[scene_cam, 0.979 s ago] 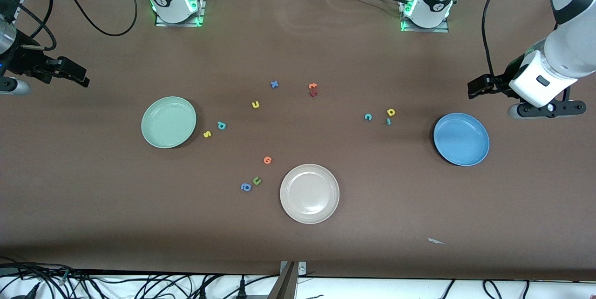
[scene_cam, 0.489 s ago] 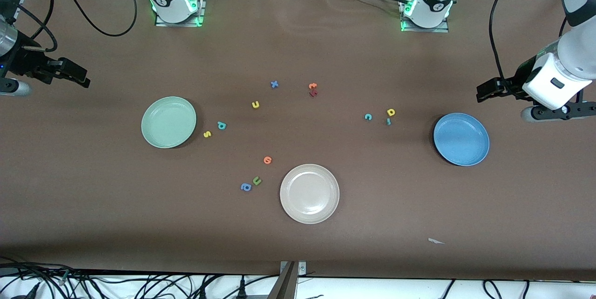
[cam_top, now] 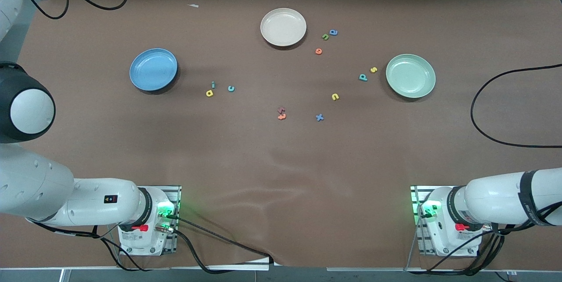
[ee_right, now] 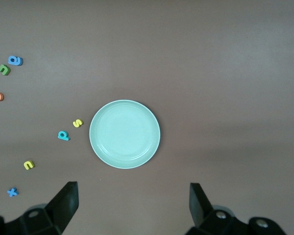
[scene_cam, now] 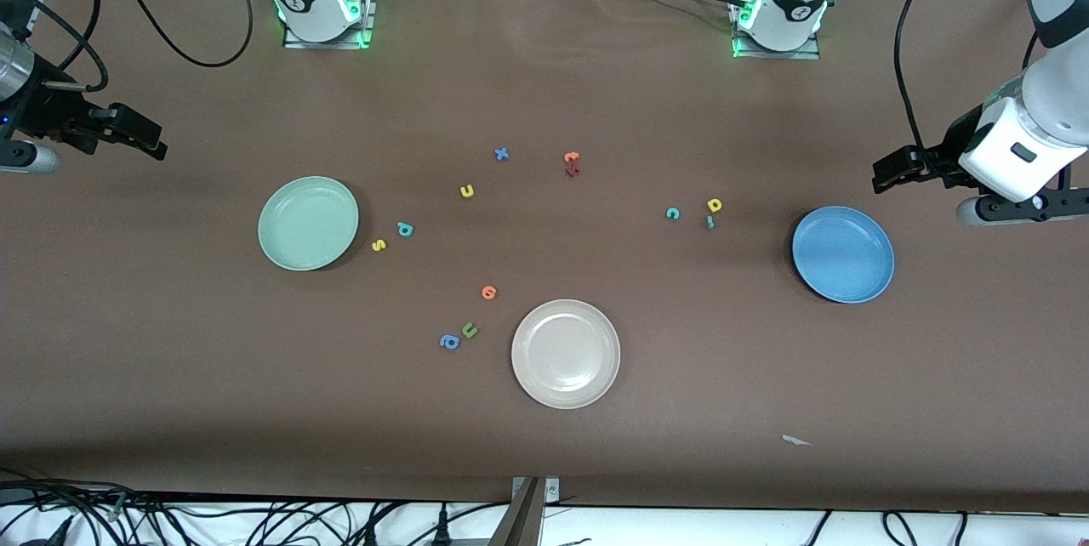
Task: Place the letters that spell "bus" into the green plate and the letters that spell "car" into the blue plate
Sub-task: 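Move both grippers down beside the green and blue plates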
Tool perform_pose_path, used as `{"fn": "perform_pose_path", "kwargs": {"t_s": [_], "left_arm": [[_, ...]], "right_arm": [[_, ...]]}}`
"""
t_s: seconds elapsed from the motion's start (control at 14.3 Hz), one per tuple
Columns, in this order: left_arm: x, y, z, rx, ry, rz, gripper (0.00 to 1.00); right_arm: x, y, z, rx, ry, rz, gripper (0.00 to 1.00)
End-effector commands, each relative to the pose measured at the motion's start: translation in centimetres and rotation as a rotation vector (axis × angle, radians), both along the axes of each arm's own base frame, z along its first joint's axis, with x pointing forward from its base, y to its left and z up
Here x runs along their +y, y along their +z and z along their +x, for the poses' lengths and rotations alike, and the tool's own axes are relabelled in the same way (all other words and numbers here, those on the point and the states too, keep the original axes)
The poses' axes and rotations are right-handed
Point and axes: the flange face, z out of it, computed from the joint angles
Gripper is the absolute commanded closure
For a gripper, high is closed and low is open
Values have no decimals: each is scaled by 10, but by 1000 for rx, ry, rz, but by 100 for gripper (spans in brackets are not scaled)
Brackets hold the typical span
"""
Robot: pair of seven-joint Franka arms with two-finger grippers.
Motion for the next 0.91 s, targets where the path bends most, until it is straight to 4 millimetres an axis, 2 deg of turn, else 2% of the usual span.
{"fn": "perform_pose_path", "kwargs": {"t_s": [0.0,0.84], "left_arm": [[1,0,0,-7,-15,-22,0],[-1,-3,3,-10,-17,-23,0]], "right_arm": [[1,6,2,4,-5,6,0],[5,6,2,6,1,7,0]]}}
